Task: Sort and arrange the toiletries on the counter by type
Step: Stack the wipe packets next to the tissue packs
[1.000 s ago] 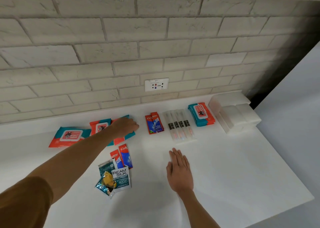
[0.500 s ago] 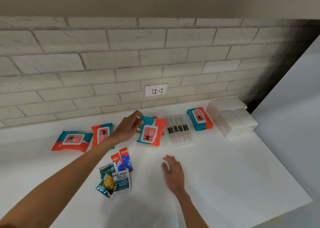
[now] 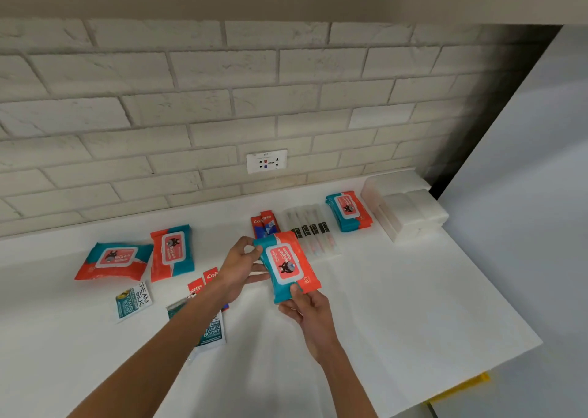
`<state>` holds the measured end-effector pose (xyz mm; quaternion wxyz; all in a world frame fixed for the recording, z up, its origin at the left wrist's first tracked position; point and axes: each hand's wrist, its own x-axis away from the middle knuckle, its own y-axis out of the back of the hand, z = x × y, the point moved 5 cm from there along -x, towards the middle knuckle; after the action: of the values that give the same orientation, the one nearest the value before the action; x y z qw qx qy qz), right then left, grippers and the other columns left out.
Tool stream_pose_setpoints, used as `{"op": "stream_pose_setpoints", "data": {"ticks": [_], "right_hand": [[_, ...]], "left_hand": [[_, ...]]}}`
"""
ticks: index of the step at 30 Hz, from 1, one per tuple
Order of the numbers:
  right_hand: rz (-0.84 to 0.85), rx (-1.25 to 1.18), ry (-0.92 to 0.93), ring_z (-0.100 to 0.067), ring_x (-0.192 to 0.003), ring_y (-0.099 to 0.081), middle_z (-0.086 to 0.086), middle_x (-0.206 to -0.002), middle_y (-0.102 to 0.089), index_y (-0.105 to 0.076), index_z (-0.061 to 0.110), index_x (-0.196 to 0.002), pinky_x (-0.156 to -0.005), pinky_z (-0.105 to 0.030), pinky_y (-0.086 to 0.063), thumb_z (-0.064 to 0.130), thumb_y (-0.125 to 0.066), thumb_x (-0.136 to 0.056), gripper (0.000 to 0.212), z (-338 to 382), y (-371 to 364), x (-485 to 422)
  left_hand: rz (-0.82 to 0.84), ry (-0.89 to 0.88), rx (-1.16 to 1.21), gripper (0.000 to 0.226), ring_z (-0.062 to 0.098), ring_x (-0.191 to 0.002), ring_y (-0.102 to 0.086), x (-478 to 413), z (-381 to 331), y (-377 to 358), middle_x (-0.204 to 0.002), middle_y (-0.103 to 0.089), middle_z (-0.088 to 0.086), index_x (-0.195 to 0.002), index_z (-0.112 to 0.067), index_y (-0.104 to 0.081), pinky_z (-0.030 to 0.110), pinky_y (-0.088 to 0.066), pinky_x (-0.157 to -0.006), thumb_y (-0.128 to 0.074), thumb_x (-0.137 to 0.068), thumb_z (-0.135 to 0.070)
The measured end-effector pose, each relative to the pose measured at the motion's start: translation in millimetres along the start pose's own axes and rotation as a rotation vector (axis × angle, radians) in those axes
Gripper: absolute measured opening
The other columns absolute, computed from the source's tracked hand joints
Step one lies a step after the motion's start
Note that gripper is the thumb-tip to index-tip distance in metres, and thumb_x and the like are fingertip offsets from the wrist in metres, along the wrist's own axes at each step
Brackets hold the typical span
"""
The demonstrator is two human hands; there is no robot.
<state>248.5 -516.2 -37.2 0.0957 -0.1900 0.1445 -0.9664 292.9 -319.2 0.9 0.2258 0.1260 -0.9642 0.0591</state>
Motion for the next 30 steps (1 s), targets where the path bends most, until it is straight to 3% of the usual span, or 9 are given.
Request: {"op": "stream_pose_setpoints", "data": {"ticks": [5, 10, 12, 18, 21, 26, 30], "right_hand": [[-0.053, -0.035, 0.038, -0.020, -0.126, -0.070, 0.001, -0.130, -0.075, -0.065, 0.024, -0.141, -0.097, -0.047, -0.063, 0.026, -0.071, -0.101, 0.041, 12.8, 27.9, -5.3], [-0.063, -0.031, 0.072, -0.020, -0.123, -0.072, 0.007, -0.127, -0.077, -0.066, 0.024, -0.137, -0.089, -0.036, -0.064, 0.031, -0.074, -0.095, 0.043, 37.5, 66.7, -22.7], [-0.064, 0.007, 0.089, -0.018, -0.121, -0.073, 0.009, -0.126, -0.077, -0.067, 0.026, -0.136, -0.089, -0.035, -0.064, 0.030, -0.072, -0.098, 0.038, 47.2, 84.3, -31.4], [-0.100, 0.307, 0.087, -0.018, -0.108, -0.077, 0.005, -0.119, -0.077, -0.068, 0.032, -0.131, -0.090, -0.035, -0.066, 0.055, -0.073, -0.090, 0.047, 70.2, 141.7, -68.8], [-0.088, 0.361, 0.094, -0.016, -0.103, -0.078, 0.005, -0.115, -0.078, -0.068, 0.029, -0.134, -0.090, -0.038, -0.066, 0.058, -0.075, -0.089, 0.054, 92.3, 168.9, -89.6], [-0.082, 0.211, 0.119, -0.018, -0.114, -0.075, 0.005, -0.125, -0.075, -0.065, 0.024, -0.126, -0.090, -0.040, -0.066, 0.043, -0.082, -0.092, 0.043, 131.7, 201.5, -127.4], [-0.162, 0.270, 0.168, -0.019, -0.101, -0.079, 0.004, -0.122, -0.074, -0.065, 0.023, -0.118, -0.076, -0.031, -0.066, 0.029, -0.084, -0.092, 0.033, 150.3, 211.3, -154.8]], "left_hand": [[0.068, 0.061, 0.125, 0.029, 0.028, -0.102, -0.075, 3.9, 15.3, -49.4, -0.116, -0.075, 0.011, -0.130, -0.021, -0.051, 0.045, -0.062, -0.086, -0.060, -0.103, -0.030], [0.169, 0.068, 0.102, 0.085, 0.029, -0.109, -0.074, -5.8, 23.7, -105.6, -0.127, -0.072, 0.006, -0.145, -0.026, -0.041, 0.055, -0.057, -0.097, -0.092, -0.076, -0.031], [0.193, 0.044, 0.024, 0.097, 0.027, -0.111, -0.073, -10.3, 21.8, -124.9, -0.124, -0.073, 0.004, -0.145, -0.027, -0.041, 0.055, -0.056, -0.099, -0.098, -0.067, -0.028], [0.123, 0.052, -0.007, 0.097, 0.026, -0.109, -0.072, -33.8, 14.4, -177.9, -0.121, -0.072, 0.003, -0.147, -0.030, -0.037, 0.049, -0.060, -0.092, -0.094, -0.070, -0.012], [0.101, 0.056, 0.049, 0.093, 0.026, -0.107, -0.072, -50.8, 9.0, -203.6, -0.117, -0.074, 0.003, -0.145, -0.032, -0.037, 0.044, -0.063, -0.086, -0.091, -0.073, -0.005], [0.077, 0.041, 0.040, 0.087, 0.025, -0.104, -0.074, -78.4, -2.4, -230.7, -0.110, -0.077, 0.008, -0.135, -0.029, -0.042, 0.043, -0.063, -0.085, -0.091, -0.070, 0.000], [0.045, -0.004, -0.067, 0.091, 0.020, -0.101, -0.075, -101.5, -7.4, -240.9, -0.111, -0.075, 0.006, -0.140, -0.021, -0.046, 0.039, -0.062, -0.088, -0.096, -0.065, -0.007]]}}
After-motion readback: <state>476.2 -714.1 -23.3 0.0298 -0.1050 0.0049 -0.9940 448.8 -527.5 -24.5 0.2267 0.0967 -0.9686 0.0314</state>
